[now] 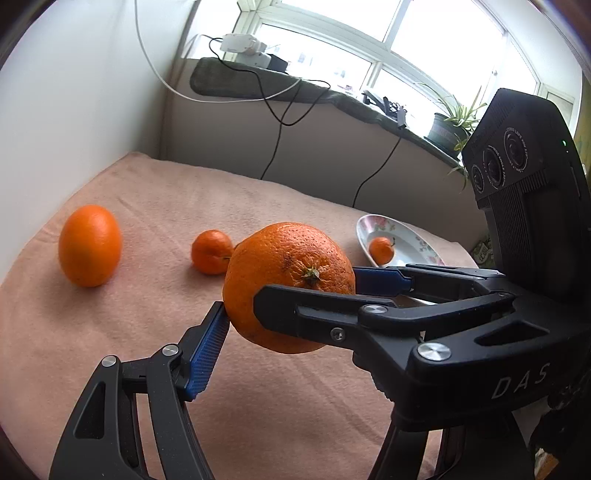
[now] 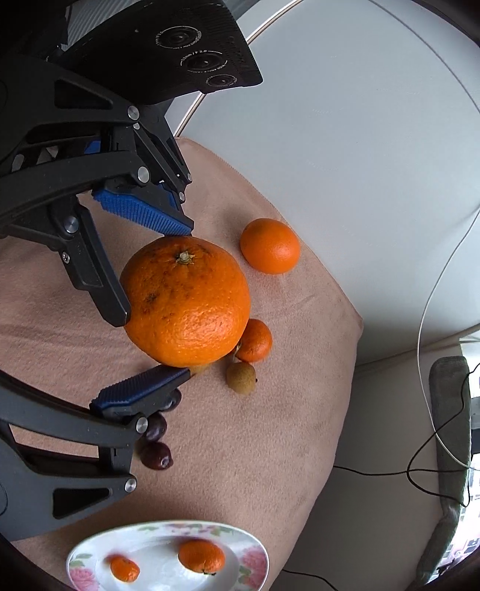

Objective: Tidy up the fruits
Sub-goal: 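Carry the large orange onto the white plate and open the right gripper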

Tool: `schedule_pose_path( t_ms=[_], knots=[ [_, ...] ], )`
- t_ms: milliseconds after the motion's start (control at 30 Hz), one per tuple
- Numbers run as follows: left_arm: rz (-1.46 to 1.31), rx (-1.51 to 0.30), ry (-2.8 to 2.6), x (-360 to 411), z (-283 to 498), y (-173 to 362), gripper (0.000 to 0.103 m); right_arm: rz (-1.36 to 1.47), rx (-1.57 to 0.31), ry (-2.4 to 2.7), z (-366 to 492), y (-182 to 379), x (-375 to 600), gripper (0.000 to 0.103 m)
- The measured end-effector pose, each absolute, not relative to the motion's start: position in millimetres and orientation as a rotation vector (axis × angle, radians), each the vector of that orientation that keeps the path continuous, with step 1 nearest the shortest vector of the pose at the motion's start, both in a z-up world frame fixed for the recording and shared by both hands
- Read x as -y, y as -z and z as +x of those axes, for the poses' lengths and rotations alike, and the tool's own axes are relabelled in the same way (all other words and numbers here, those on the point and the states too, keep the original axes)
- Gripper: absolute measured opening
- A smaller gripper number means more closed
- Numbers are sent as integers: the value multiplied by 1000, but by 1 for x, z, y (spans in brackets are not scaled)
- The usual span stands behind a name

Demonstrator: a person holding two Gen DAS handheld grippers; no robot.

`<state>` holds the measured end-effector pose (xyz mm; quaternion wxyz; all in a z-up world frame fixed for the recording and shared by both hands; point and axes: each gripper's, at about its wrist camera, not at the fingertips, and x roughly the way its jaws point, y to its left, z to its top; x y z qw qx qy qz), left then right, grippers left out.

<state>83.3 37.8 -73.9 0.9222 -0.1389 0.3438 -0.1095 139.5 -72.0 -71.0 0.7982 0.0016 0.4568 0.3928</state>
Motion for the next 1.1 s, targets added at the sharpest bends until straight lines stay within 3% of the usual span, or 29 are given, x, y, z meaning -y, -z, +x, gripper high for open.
schedule_pose_path(
  t_ms=[500,1100],
  knots=[
    [-233,-695,428,63,125,52,69,86,-928,-654,154,44,196,75],
    [-184,-776,559,160,170,66,69,181,-970,-504,191,68,304,75]
  ],
)
